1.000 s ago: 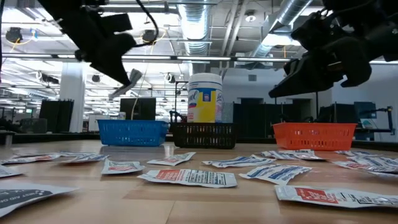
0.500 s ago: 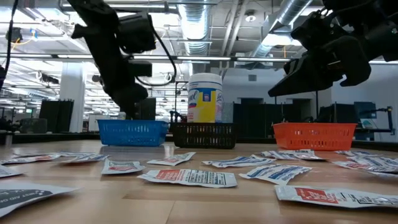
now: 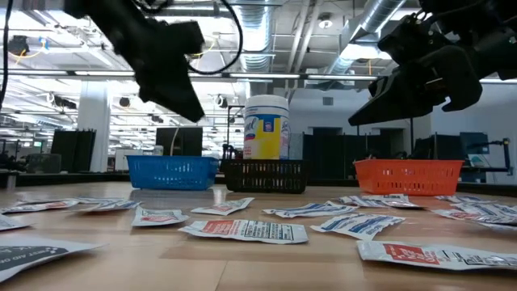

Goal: Pick & Place First Aid Supplies
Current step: Put the blue bandage into the blue bin

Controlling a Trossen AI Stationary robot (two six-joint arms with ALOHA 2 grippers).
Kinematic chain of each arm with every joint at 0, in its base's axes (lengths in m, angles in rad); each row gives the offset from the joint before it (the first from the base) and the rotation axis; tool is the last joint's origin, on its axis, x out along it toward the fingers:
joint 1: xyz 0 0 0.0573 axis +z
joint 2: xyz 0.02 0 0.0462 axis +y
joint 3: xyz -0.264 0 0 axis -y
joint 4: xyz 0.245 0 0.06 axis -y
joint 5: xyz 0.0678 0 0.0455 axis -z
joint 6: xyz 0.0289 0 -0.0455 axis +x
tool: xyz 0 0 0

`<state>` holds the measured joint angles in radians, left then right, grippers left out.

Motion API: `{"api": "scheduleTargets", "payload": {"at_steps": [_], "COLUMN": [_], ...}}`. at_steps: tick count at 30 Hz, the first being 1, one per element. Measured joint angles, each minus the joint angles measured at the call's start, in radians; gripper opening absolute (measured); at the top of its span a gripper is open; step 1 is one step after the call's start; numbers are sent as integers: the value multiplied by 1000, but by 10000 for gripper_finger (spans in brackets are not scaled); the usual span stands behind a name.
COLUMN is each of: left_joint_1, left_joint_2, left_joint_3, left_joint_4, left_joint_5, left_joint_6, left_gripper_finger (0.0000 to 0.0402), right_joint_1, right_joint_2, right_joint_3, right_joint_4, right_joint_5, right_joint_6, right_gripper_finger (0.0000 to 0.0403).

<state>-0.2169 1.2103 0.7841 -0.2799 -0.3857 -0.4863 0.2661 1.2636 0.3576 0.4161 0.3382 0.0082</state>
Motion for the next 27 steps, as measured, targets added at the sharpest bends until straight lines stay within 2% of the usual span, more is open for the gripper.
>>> {"api": "scheduleTargets", "payload": {"at_steps": [3,7,11,15,19,27], "left_joint_1": [-110,-215,-250,-254,-256,-269], "left_joint_2": [3,11,9,11,12,11], "left_joint_3": [-18,-58,-114,-178,-224,-268], "left_joint_4": [-1,-33,-61,-56,-54,-27], "left_joint_5": [55,50,49,138,193,176], "left_joint_6": [-65,-177,-364,-442,-467,-403], "left_gripper_finger": [106,107,107,107,107,107], "right_joint_1": [0,0,0,0,0,0], "right_joint_2": [0,0,0,0,0,0], "right_joint_3": [0,0,0,0,0,0], "right_joint_4": [0,0,-1,-1,-2,-2], "right_joint_5": [0,0,0,0,0,0], "right_joint_6": [11,42,39,11,-12,-15], "right_gripper_finger": [0,0,0,0,0,0]}}
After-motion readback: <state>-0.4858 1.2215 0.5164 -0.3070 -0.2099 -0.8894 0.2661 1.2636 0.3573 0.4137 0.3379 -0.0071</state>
